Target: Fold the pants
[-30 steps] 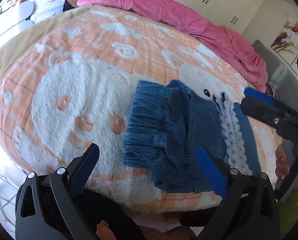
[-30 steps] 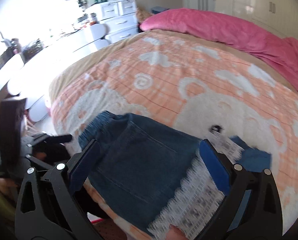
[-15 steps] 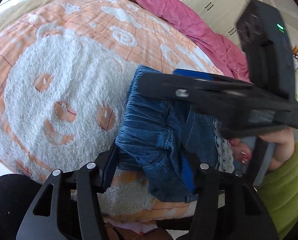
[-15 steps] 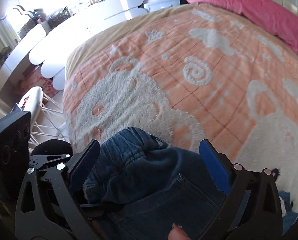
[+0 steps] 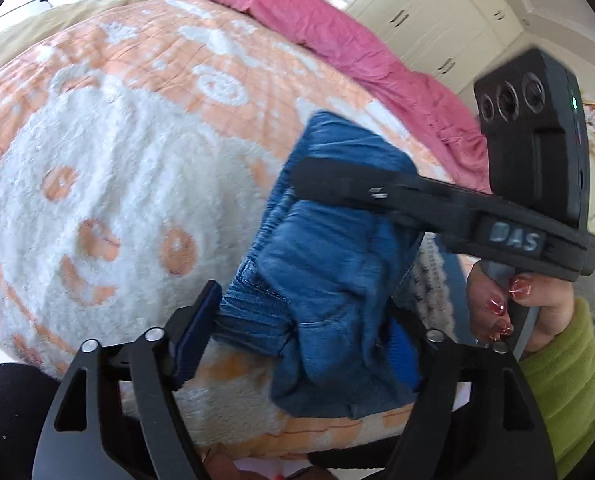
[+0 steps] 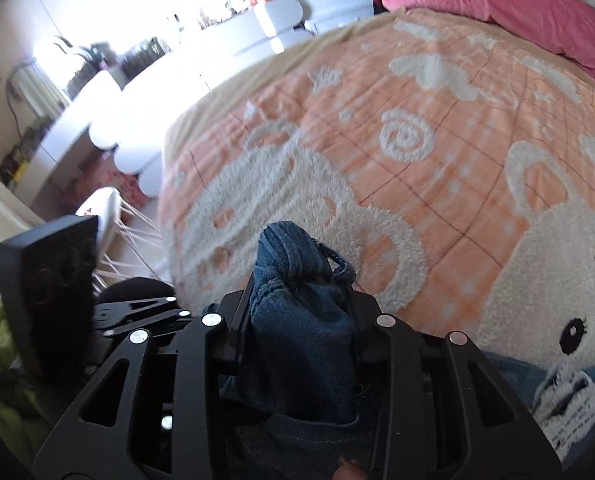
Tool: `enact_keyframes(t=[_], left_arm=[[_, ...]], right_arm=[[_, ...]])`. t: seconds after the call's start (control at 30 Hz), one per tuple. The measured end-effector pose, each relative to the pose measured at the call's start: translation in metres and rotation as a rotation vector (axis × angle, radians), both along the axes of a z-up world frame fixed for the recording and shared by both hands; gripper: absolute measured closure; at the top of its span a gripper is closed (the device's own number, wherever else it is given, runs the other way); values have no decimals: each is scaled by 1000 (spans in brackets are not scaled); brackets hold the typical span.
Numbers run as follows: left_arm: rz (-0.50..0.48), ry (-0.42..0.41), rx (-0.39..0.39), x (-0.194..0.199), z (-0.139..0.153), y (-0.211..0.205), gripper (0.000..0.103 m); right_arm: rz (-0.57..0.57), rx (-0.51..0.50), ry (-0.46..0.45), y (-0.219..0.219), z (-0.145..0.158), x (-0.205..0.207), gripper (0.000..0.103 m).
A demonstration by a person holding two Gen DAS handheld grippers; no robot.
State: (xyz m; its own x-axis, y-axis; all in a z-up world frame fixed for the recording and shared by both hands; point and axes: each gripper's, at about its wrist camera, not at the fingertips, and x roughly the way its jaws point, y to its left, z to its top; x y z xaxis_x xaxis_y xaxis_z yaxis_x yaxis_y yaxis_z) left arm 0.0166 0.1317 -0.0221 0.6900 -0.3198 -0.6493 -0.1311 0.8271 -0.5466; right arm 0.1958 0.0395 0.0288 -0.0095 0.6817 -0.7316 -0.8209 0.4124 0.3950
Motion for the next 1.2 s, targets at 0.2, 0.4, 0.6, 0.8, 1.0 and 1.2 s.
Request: enact_keyframes(t=[0.2,0.4,0.6,0.8,1.0,1.2], left_arm=[[-114,-62,-49,2,10,-21,27],[-171,-90,9,6,28,-53,42],[-213,-76,-25,29,45,-90,42],[-366,-114,-129,53,45,-143,30],[-416,-127,-171,53,25,-148,21],[-276,-122,97,52,38,-127,21]], right_arm=[[-33,82,-6,-38,18,0,76],[-88,121,-23,-79,24,4,76],[-186,129,-48,-123,28,19,73],[-334,164,-10,-183,20,33,44],[-495,138,-7,-241,-3,14,27],[-585,97,-69,-259,-10,-25,25]])
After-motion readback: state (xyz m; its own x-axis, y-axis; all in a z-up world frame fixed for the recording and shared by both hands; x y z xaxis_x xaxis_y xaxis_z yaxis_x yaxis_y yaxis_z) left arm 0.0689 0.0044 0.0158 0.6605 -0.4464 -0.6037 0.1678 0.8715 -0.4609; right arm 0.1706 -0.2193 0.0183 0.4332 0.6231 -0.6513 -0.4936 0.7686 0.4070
